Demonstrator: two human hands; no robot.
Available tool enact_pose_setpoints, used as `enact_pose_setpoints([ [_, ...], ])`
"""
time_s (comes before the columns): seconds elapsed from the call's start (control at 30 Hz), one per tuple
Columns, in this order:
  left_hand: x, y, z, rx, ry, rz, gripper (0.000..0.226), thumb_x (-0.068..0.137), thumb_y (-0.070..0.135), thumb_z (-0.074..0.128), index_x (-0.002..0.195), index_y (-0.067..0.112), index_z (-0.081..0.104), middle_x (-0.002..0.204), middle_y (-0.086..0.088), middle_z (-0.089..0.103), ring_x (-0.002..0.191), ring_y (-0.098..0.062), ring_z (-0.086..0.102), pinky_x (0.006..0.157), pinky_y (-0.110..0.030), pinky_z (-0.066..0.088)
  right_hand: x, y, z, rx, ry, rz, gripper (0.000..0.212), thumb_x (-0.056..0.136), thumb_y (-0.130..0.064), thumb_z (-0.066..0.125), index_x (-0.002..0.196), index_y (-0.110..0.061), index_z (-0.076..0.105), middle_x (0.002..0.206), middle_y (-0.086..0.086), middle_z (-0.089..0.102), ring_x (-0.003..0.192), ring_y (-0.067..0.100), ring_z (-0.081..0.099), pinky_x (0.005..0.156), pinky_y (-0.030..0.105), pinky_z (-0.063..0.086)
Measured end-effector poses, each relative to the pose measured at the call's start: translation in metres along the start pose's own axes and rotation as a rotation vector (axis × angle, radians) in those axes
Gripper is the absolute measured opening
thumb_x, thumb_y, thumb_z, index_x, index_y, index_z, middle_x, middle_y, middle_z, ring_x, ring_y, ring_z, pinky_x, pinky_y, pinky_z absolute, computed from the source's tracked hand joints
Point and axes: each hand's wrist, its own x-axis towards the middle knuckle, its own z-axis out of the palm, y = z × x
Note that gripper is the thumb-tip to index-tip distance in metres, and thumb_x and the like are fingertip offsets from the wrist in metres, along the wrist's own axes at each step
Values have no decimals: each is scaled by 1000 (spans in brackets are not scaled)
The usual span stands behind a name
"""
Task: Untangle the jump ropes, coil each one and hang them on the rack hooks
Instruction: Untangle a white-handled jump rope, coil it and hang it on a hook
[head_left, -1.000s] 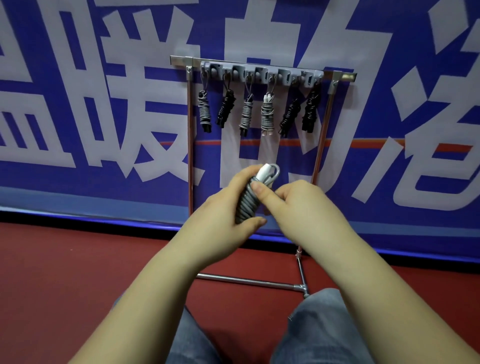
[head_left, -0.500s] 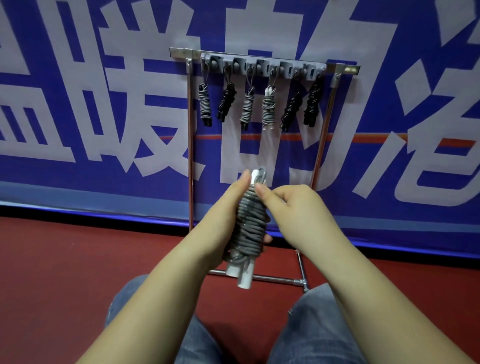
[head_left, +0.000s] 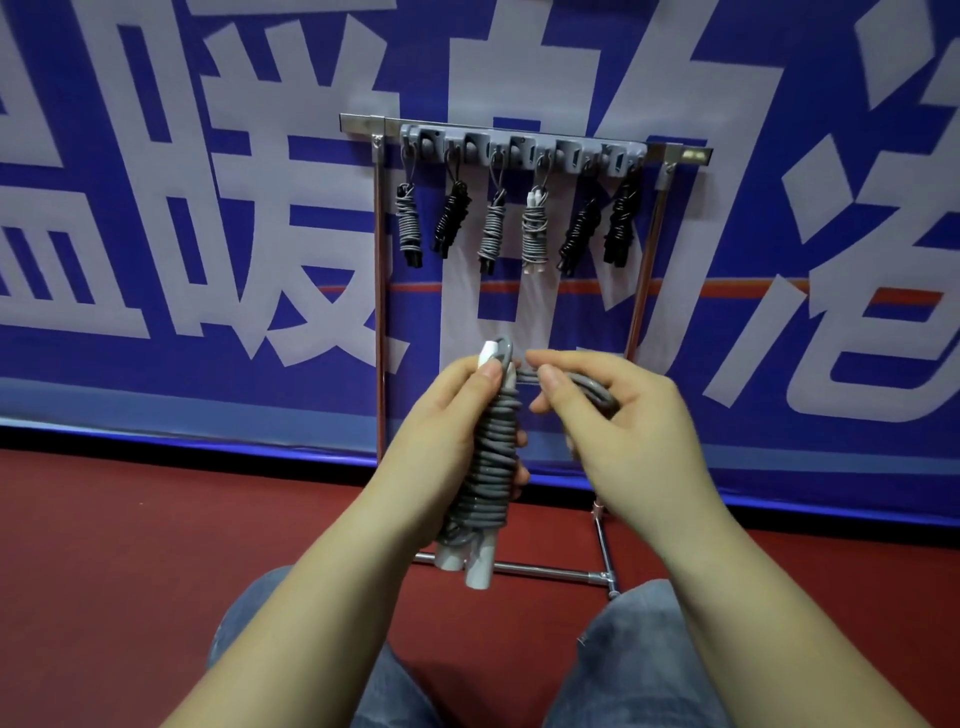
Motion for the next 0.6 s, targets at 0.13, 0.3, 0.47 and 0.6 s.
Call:
enact_pose_setpoints([
  [0.13, 1, 2, -2, -40, -26, -8, 26, 96, 37, 43, 102, 18, 59, 73, -15, 60, 50, -28, 56, 51, -31, 50, 1, -11, -7, 144, -219, -37, 26, 81, -35, 59, 105, -27, 66, 80, -13, 70, 72, 2, 64, 66, 11, 47],
  [0.3, 0, 1, -5, -40, -1, -34, 24, 97, 31, 42, 91, 14, 57, 65, -12, 57, 47, -27, 54, 48, -28, 47, 11, -13, -16, 26, -419, -64, 30, 84, -41, 55, 112, -36, 62, 82, -15, 69, 72, -2, 59, 69, 14, 47],
  [0.47, -1, 3, -2, -31, -22, -22, 22, 97, 26, 41, 95, 11, 58, 61, -12, 57, 43, -26, 53, 48, -28, 46, 14, -17, -14, -56, -344, -128, 31, 62, -44, 68, 93, -36, 70, 83, -9, 58, 70, 4, 52, 67, 19, 45],
  [0.6, -2, 3, -1, -40, -19, -32, 27, 98, 30, 40, 95, 8, 55, 61, -13, 56, 43, -26, 53, 47, -29, 44, 11, -12, -7, 73, -212, -127, 25, 63, -39, 69, 86, -29, 67, 91, -7, 68, 86, 6, 63, 80, 32, 52],
])
